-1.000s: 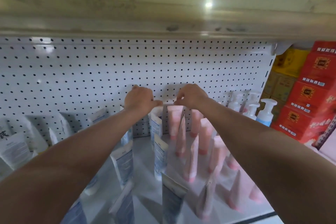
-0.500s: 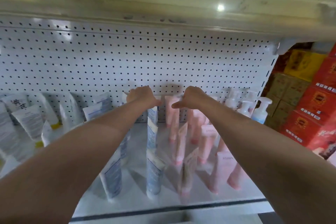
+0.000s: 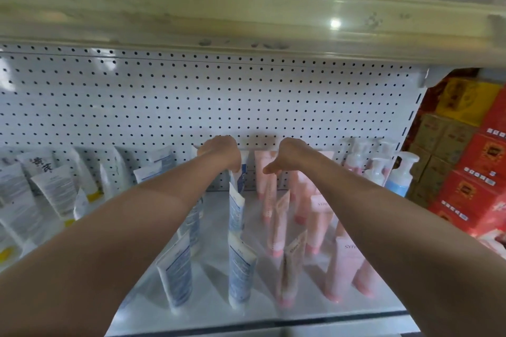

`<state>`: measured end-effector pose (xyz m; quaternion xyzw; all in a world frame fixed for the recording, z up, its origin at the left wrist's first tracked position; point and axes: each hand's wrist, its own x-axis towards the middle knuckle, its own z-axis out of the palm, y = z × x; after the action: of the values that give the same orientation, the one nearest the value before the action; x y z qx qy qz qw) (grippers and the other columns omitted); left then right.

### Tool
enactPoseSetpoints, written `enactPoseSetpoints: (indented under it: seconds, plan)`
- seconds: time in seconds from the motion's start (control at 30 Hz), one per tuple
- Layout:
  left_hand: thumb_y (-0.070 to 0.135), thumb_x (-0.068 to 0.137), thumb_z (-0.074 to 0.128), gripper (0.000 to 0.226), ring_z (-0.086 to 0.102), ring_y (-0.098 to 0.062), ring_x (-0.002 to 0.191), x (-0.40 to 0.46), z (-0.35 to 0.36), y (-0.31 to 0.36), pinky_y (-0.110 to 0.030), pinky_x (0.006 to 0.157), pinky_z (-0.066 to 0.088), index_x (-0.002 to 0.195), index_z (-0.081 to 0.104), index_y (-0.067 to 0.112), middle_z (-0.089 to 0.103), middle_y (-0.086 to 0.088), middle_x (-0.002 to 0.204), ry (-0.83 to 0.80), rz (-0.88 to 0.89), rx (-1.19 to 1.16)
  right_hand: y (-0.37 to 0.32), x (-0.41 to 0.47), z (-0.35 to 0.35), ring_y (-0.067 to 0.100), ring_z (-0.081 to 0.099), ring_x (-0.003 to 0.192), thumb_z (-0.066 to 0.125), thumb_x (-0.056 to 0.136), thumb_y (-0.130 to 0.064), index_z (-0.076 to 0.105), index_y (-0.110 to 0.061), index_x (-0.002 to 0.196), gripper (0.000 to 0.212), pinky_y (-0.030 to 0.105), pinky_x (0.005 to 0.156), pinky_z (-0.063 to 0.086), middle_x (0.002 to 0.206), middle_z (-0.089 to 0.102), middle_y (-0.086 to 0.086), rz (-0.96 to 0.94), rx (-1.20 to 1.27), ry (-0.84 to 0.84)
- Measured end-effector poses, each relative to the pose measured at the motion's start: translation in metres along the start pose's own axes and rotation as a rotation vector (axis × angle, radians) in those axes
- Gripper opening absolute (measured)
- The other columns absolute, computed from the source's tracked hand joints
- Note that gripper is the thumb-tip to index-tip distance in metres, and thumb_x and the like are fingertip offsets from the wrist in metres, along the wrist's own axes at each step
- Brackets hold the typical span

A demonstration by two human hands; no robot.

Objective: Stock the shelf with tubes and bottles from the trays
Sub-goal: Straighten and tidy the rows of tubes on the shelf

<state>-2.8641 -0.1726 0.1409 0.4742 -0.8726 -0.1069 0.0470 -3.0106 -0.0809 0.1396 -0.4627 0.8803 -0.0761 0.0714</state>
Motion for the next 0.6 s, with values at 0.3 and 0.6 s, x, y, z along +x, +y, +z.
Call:
enactPoseSetpoints:
  seconds: [0.3,0.6]
  plan:
    - [0.017,0.081,0.072,0.027,0.051,-0.018,0.066,0.006,0.003,-0.016,-0.027,0.060,0.042,0.069,0.048,0.014,0.051,0.001,0.071,0.037,0.106,0.122,-0.006,-0.003,-0.002,0.013,0.048,0.062,0.081,0.079,-0.032,0.048,-0.015,0.067,0.039,0.026,0.052,0.037,0.069,0.051,-0.001,-0.037,-0.063,0.012]
    - [0.025,0.082,0.076,0.014,0.064,-0.021,0.088,0.002,0.003,-0.023,-0.030,0.067,0.050,0.093,0.074,0.016,0.068,-0.001,0.091,0.026,0.201,0.123,-0.011,-0.002,0.000,0.025,0.060,0.083,0.078,0.080,-0.031,0.061,-0.015,0.075,0.023,0.028,0.067,0.051,0.078,0.064,0.002,-0.072,-0.107,0.012]
